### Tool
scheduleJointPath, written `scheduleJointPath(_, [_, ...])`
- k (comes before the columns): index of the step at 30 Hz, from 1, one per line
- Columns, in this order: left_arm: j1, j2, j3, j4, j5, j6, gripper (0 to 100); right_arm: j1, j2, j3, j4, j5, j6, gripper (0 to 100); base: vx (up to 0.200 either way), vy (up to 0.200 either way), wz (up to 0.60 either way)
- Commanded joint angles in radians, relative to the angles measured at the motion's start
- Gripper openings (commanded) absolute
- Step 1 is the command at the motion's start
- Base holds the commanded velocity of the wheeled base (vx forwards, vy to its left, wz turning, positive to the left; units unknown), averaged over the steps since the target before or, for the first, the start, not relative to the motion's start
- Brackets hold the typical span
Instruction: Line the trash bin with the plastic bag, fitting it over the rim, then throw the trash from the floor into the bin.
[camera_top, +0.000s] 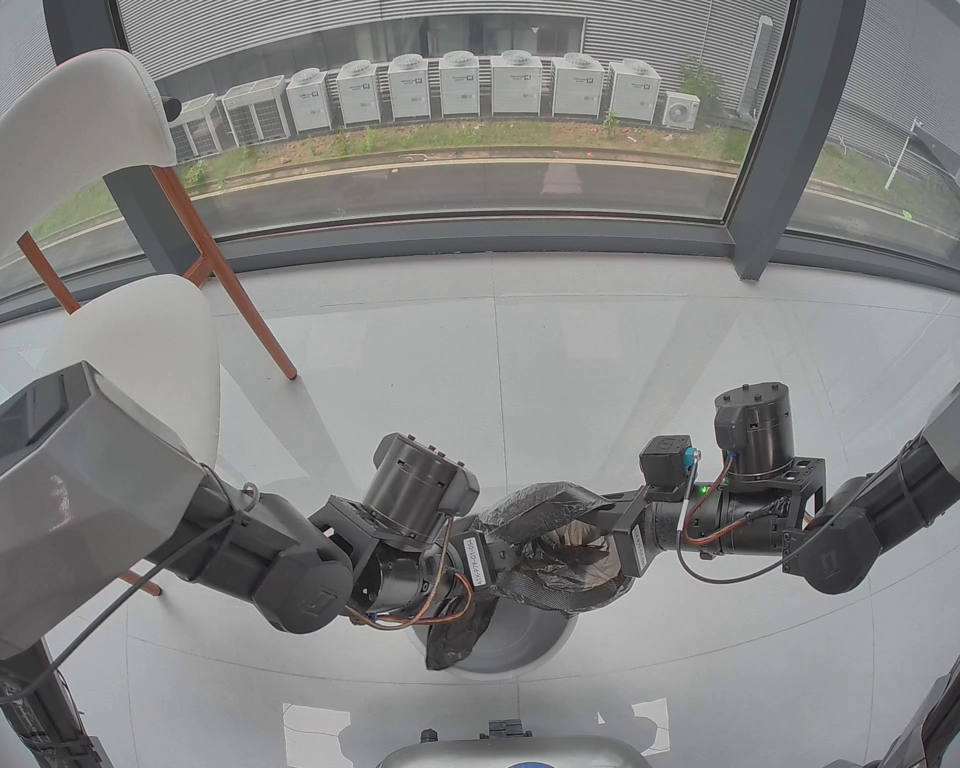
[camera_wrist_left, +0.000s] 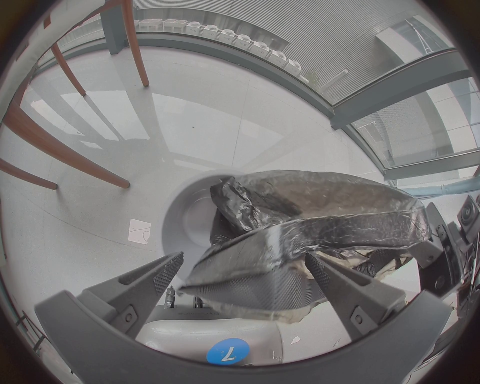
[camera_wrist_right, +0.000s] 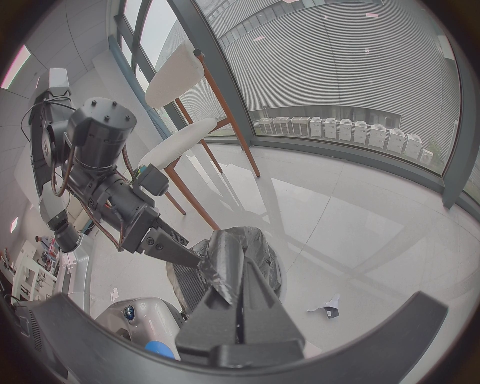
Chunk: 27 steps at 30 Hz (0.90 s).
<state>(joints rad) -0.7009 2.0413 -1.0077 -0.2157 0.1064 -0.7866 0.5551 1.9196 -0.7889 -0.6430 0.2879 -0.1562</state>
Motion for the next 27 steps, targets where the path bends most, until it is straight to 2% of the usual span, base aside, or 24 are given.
scheduleJointPath(1, [0.035,-0.032,0.000,0.004,0.004,0.000,100,-0.004,-0.010,0.007,0.000,0.001,0.000,0,0.000,0.000,0.00])
scheduleJointPath(7, [0.072,-0.098,0.004,0.021,0.007,0.010,100,-0.006,-0.004,0.031,-0.001,-0.003,-0.002,0,0.000,0.000,0.00])
scheduleJointPath(13, [0.100,-0.115,0.011,0.141,0.007,0.056,100,-0.007,-0.002,0.030,-0.003,-0.004,-0.002,0,0.000,0.000,0.00])
scheduleJointPath(27, [0.020,-0.116,0.041,0.161,-0.011,0.046,100,-0.023,-0.001,0.033,-0.006,-0.004,-0.002,0,0.000,0.000,0.00])
